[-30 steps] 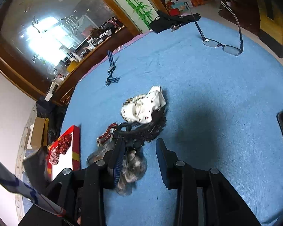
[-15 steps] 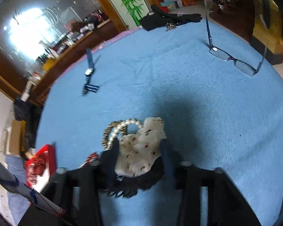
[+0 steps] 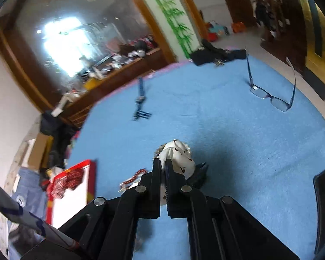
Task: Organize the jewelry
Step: 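Grasp the grey sheer scrunchie with the left tool while the right tool grasps the white polka-dot scrunchie, then carry both scrunchies into the red box and release them, then move the right tool to the black hair claw and grasp it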
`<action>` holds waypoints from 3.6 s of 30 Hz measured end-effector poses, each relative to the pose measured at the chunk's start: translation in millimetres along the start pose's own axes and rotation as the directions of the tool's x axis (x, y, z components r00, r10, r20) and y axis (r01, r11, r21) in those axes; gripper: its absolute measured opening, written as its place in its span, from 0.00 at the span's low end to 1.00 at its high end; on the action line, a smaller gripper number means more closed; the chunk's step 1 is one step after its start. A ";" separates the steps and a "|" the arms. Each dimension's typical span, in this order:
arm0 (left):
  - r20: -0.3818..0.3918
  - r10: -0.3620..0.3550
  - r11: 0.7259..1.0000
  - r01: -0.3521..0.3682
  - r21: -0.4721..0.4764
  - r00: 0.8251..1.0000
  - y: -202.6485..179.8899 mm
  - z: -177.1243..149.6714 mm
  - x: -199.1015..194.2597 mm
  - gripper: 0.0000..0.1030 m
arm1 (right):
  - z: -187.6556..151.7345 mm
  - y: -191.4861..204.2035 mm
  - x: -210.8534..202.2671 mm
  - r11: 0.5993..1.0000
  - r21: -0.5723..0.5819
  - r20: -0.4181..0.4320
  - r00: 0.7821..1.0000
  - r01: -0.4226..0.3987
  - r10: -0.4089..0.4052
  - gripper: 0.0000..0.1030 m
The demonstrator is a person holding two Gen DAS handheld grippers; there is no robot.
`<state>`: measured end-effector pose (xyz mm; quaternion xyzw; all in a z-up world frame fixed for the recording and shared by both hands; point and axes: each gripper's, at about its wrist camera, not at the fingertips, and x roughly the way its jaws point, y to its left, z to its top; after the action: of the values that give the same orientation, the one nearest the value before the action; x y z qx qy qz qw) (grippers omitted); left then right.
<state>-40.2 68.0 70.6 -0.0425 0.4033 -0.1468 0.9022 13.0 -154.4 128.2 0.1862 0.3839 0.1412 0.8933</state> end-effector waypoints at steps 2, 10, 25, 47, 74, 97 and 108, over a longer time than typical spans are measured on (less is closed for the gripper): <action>0.001 0.004 1.000 -0.004 0.005 1.000 -1.0 -1.0 -1.3 0.18 | -9.5 3.1 -7.2 1.000 -0.007 -0.002 1.000 -0.025 0.025 0.04; 0.002 0.016 1.000 -0.016 0.013 1.000 -3.5 -3.2 -5.2 0.18 | -26.8 11.3 -11.7 0.999 -0.034 -0.011 1.000 -0.027 0.027 0.04; 0.033 0.030 0.999 -0.030 -0.019 0.999 11.3 -2.3 -22.9 0.18 | -31.9 36.7 -8.5 0.996 -0.082 -0.030 0.998 -0.048 0.046 0.04; 0.109 0.180 0.965 -0.155 -0.210 0.978 118.5 -6.5 -83.2 0.19 | -29.6 142.8 36.3 0.954 -0.269 -0.112 0.988 -0.130 0.103 0.04; -0.027 0.350 0.851 -0.330 -0.407 0.936 263.5 -5.7 -67.2 0.19 | -33.8 251.7 201.7 0.918 -0.342 -0.245 0.962 -0.202 0.121 0.04; -0.004 0.344 0.852 -0.314 -0.418 0.939 258.7 -2.3 -74.3 0.44 | -41.0 225.0 198.3 0.930 -0.328 -0.284 0.956 -0.166 0.070 0.14; 0.049 0.314 0.893 -0.278 -0.355 0.948 215.5 6.4 -87.2 0.44 | -42.7 198.9 149.0 0.942 -0.271 -0.253 0.959 -0.198 0.128 0.22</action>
<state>-40.8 299.2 95.2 -0.1448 0.3763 0.0674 0.9126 58.8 91.2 94.4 0.0651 0.4435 0.2913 0.8451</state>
